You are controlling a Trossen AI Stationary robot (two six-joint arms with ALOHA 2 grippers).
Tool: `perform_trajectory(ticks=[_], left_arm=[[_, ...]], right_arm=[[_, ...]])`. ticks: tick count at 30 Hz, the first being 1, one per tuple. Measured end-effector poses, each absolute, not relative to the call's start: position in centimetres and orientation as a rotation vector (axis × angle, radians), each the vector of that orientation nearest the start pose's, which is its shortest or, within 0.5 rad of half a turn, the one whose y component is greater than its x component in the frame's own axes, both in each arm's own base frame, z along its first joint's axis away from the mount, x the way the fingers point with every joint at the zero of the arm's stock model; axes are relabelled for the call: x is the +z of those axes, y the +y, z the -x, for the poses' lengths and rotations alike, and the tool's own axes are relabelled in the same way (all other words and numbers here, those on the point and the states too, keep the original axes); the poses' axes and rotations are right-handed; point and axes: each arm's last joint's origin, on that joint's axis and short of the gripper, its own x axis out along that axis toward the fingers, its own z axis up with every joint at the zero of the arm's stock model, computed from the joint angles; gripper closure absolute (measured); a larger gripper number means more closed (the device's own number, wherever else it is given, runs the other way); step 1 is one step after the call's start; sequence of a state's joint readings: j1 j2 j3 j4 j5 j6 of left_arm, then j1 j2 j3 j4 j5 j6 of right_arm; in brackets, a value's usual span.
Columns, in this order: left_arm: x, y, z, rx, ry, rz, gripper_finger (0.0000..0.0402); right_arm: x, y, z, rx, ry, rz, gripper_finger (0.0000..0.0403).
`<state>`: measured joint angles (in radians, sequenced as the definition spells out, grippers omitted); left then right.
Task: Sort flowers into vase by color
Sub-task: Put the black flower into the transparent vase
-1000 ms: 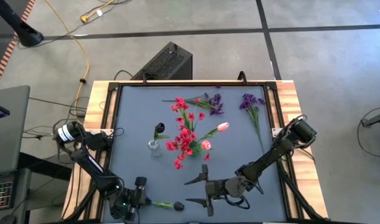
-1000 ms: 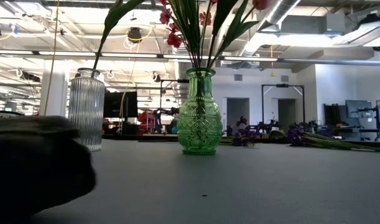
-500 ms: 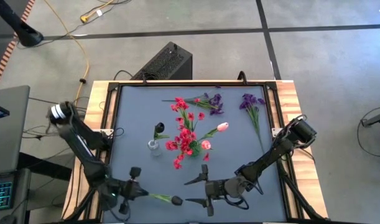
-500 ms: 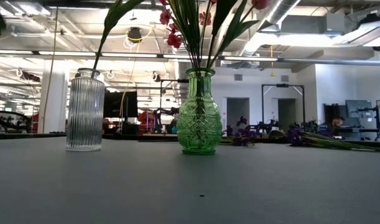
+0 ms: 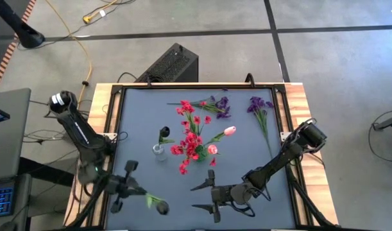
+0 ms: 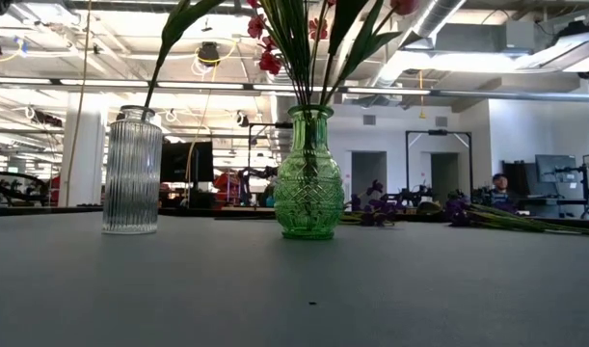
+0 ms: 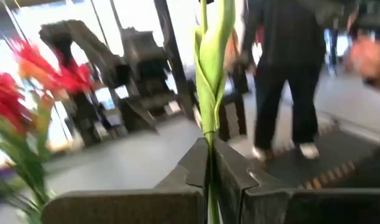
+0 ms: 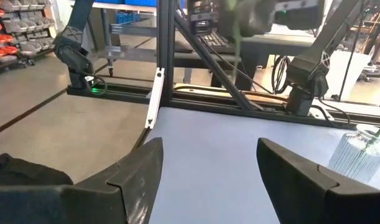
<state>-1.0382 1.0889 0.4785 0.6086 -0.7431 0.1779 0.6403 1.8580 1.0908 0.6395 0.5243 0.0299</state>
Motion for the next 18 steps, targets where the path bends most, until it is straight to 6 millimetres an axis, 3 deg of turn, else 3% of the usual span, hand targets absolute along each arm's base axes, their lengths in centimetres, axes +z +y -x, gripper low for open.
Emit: perform_trajectory(ticks=[7,10,18], left_arm=[[23.8,-14.2,-11.8,-0.185,-0.355,-0.112,0.0401],[23.2,-12.9,-11.6,-0.218,-0.438,-0.061,0.0401],[22.9,-12.8,-12.3,-0.396,-0.498,-0.001,0.0401]], right_arm=[[21.8,23.0,-33.3,0.114,0.113,0.044,0.0117],[22.1,22.7,-33.6,0.104,0.077,0.021,0.0117],[22.5,21.5,-34.6,0.12,0.02,-0.047,0.0117]])
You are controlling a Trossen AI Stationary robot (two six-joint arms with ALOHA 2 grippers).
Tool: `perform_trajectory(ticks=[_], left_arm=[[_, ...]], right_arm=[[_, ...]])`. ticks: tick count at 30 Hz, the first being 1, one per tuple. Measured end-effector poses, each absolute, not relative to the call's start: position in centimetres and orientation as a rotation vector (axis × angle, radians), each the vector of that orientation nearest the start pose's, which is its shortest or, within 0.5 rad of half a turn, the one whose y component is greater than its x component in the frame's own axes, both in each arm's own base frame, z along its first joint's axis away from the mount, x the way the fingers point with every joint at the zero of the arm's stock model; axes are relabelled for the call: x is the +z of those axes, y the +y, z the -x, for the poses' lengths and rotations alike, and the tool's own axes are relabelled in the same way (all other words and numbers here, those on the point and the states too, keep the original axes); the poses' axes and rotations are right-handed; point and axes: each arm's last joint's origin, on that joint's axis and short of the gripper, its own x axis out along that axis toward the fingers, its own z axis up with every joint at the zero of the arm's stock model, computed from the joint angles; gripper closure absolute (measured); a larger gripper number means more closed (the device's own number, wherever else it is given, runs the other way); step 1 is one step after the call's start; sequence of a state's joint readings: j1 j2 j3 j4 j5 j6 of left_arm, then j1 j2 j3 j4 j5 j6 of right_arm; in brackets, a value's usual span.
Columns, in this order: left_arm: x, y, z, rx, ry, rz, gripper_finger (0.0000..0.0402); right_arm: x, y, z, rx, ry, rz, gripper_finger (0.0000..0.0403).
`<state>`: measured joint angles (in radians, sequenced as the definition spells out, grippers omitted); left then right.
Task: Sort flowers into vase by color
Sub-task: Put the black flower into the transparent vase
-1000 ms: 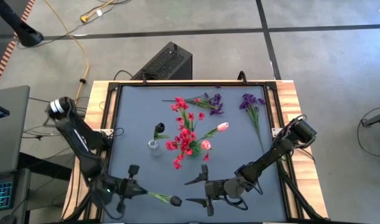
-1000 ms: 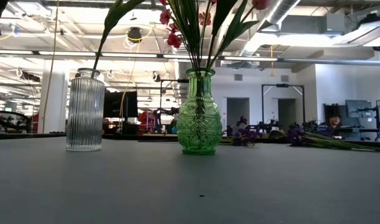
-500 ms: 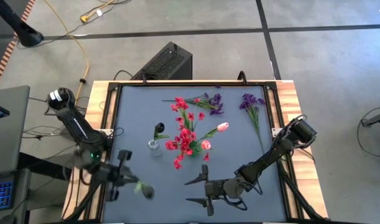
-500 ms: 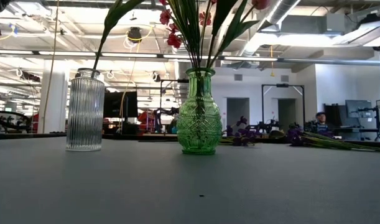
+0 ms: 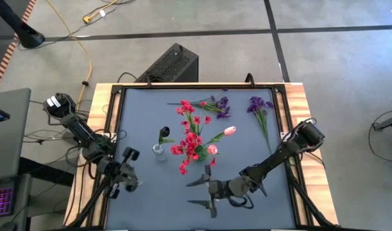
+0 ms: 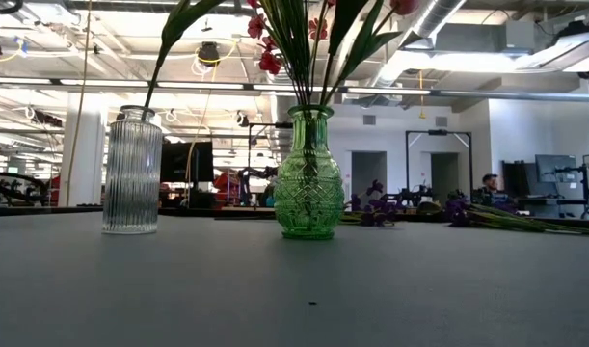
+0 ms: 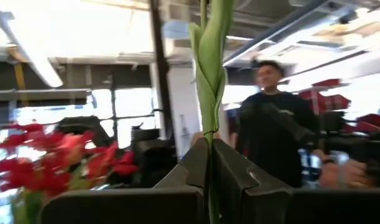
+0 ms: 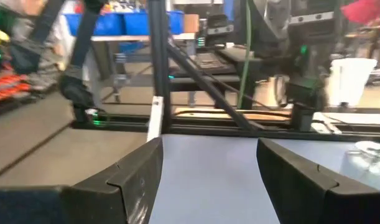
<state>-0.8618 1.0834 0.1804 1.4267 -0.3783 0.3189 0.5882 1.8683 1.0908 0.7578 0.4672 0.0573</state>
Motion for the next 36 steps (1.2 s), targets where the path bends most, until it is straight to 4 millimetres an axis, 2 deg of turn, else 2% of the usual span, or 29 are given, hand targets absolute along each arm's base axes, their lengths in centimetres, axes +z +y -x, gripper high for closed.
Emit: perform_trajectory(ticks=[7,11,15,18,22,27,33,36], left_arm=[[21.9,-13.5,-12.5,-0.551,-0.436,-0.031,0.0401],[21.5,-13.7,-12.6,-0.596,-0.389,-0.036,0.0401],[21.2,-13.8,-12.7,-0.591,-0.367,-0.051,0.0401],[21.3,-13.7,-12.7,-0.571,-0.369,-0.053,0.0402],[21.2,-13.8,-12.8,-0.566,-0.368,-0.052,0.0402],[20.9,-14.4,-13.6,-0.537,-0.332,-0.054,0.0402],[20.9,-16.4,-16.7,-0.472,-0.286,-0.093,0.0402],[20.9,-17.0,-17.4,-0.47,-0.297,-0.135,0.0402]], right_arm=[[21.7,23.6,-33.6,0.198,0.043,-0.086,0.0117],[19.8,24.9,-34.0,0.2,0.033,-0.104,0.0117],[17.5,25.8,-36.2,0.176,0.003,-0.031,0.0117],[16.5,26.3,-38.4,0.155,-0.014,0.063,0.0117],[16.3,26.5,-40.9,0.119,-0.05,0.184,0.0117],[16.5,25.6,-43.4,0.074,-0.079,0.194,0.0117],[16.7,24.3,-44.5,0.041,-0.084,0.191,0.0117],[16.9,24.1,-44.6,0.036,-0.1,0.183,0.0117]])
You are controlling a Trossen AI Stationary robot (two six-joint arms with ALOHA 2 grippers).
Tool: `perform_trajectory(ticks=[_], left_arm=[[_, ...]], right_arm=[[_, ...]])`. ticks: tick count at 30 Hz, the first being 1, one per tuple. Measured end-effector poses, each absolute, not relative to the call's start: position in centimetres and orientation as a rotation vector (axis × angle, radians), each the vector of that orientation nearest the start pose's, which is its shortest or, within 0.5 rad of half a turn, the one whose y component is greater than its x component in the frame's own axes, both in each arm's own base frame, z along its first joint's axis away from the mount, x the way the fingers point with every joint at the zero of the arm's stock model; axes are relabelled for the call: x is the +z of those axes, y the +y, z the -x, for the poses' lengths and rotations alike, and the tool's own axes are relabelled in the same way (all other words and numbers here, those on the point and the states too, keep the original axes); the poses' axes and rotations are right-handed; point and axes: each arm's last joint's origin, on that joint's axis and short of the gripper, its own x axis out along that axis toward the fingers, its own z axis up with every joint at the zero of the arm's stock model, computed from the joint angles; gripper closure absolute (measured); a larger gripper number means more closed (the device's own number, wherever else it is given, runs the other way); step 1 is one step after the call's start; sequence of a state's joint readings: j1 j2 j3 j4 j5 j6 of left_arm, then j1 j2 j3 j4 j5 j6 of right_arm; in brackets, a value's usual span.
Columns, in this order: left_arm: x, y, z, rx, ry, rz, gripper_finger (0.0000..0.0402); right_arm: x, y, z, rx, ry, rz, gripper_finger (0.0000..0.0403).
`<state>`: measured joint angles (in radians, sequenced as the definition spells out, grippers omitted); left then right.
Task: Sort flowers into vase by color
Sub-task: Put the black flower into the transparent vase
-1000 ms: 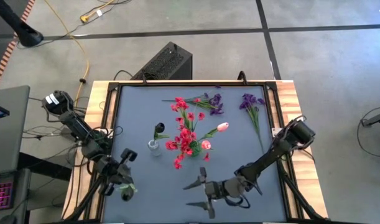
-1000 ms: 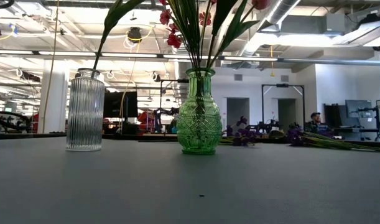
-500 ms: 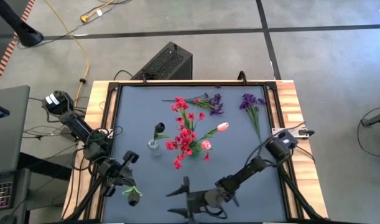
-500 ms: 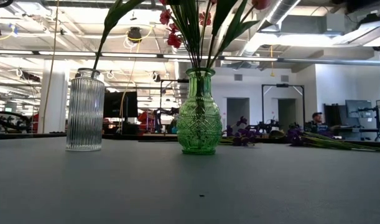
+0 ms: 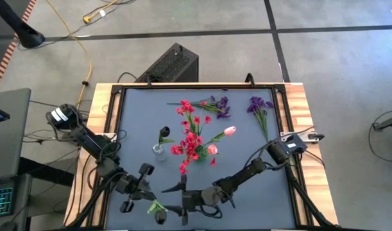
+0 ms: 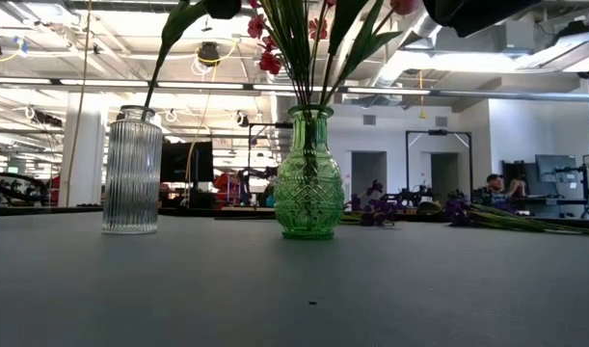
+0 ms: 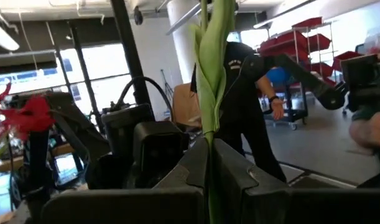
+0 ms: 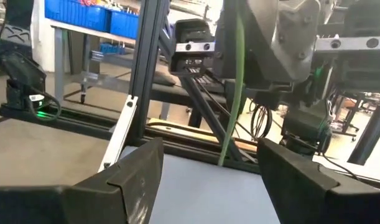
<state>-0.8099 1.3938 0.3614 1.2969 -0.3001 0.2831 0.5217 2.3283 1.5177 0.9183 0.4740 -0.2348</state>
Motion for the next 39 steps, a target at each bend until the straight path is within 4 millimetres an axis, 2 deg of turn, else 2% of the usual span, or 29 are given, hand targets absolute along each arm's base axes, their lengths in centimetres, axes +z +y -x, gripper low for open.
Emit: perform_trajectory(ticks=[7,15,24,30,39], left_arm=[[20.9,-16.9,-18.8,-0.431,-0.288,-0.127,0.0402],[20.3,-17.7,-20.9,-0.436,-0.253,-0.112,0.0402],[20.1,-17.9,-21.3,-0.425,-0.245,-0.119,0.0402],[20.1,-17.9,-21.3,-0.4,-0.243,-0.125,0.0402],[20.1,-17.9,-21.3,-0.402,-0.244,-0.129,0.0402]], right_arm=[[17.2,24.1,-44.7,0.036,-0.112,0.179,0.0117],[17.8,24.3,-44.9,0.032,-0.128,0.195,0.0117],[17.9,24.3,-44.9,0.03,-0.131,0.202,0.0129],[17.9,24.2,-44.9,0.026,-0.135,0.199,0.018],[18.0,23.9,-45.1,0.015,-0.135,0.198,0.0309]])
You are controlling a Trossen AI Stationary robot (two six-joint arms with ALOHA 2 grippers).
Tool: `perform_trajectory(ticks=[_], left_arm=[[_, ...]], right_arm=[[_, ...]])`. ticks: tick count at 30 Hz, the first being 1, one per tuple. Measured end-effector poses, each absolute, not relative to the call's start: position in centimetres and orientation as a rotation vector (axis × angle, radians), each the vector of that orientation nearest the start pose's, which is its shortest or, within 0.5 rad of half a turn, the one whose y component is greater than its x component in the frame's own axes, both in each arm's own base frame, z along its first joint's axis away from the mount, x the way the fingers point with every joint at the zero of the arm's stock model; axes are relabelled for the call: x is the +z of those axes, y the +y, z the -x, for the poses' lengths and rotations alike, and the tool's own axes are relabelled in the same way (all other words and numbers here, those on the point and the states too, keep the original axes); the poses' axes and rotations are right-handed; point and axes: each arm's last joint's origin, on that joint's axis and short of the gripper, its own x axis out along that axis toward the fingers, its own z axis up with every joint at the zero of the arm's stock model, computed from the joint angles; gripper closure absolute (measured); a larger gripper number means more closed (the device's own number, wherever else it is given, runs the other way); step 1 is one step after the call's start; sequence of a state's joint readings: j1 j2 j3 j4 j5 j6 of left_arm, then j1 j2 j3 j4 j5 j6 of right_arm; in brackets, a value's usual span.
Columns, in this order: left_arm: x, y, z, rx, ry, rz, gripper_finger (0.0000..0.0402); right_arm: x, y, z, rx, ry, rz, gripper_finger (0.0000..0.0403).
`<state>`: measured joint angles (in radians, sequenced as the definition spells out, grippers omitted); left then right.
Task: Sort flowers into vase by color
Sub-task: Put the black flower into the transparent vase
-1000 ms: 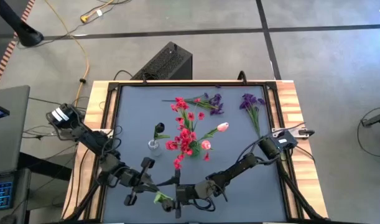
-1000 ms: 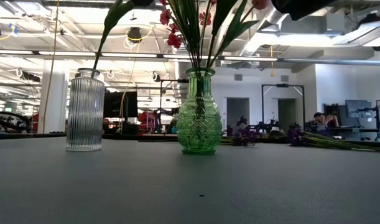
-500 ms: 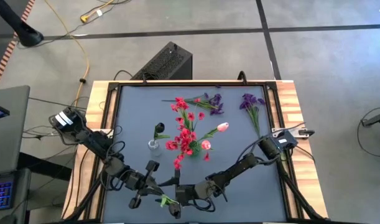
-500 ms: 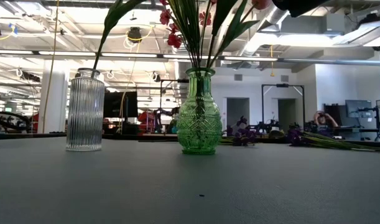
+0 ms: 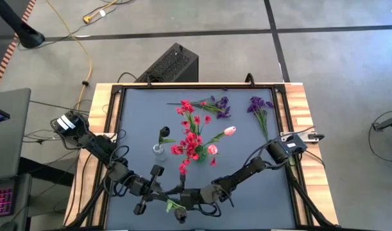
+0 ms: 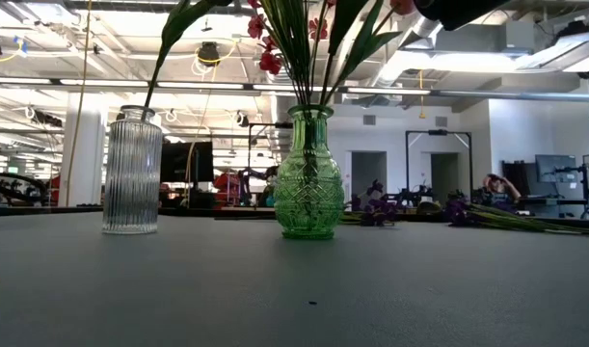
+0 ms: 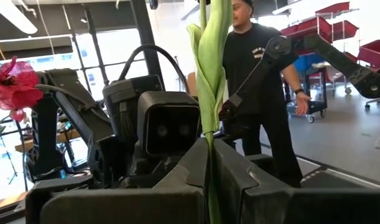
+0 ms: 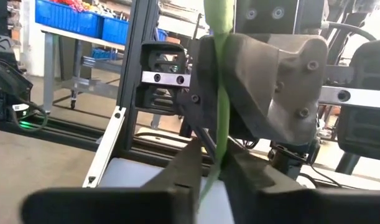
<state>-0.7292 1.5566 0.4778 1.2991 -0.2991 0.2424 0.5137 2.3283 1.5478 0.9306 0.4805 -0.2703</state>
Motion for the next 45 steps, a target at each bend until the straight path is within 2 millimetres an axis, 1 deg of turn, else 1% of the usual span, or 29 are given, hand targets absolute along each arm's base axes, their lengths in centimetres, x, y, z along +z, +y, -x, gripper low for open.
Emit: perform_trajectory(ticks=[4,6,10,13,16,22,26,30,34,40,45], left_arm=[[20.1,-17.9,-21.3,-0.409,-0.243,-0.13,0.0401],[20.1,-17.9,-21.3,-0.409,-0.243,-0.13,0.0402],[20.0,-17.9,-21.3,-0.414,-0.234,-0.127,0.0401],[19.7,-18.0,-21.3,-0.441,-0.214,-0.131,0.0388],[19.5,-18.0,-21.3,-0.457,-0.175,-0.086,0.0358],[19.4,-17.8,-21.1,-0.456,-0.047,0.004,0.0288],[19.5,-17.4,-20.9,-0.406,-0.001,0.008,0.0263],[19.5,-17.3,-20.9,-0.378,0.013,0.007,0.0258],[18.9,-17.1,-21.0,-0.35,0.075,0.018,0.0258],[18.6,-17.0,-21.1,-0.36,0.102,0.025,0.0258],[18.8,-16.8,-20.8,-0.357,0.129,0.017,0.0258]], right_arm=[[17.9,23.9,-45.1,0.015,-0.129,0.202,0.0363],[17.9,23.9,-45.1,0.015,-0.127,0.203,0.0378],[17.8,24.1,-45.0,0.019,-0.118,0.196,0.0378],[17.7,24.1,-45.0,0.025,-0.095,0.181,0.0378],[17.8,24.2,-44.8,0.022,-0.042,0.174,0.0378],[19.1,23.9,-44.3,0.026,0.082,0.102,0.0378],[19.1,23.3,-44.3,0.013,0.156,0.045,0.0378],[18.8,22.8,-44.5,0.03,0.192,0.006,0.0378],[18.7,22.4,-44.8,0.036,0.205,-0.019,0.0378],[18.4,22.2,-44.7,0.033,0.233,-0.009,0.0378],[18.3,22.3,-44.7,0.05,0.247,-0.005,0.0378]])
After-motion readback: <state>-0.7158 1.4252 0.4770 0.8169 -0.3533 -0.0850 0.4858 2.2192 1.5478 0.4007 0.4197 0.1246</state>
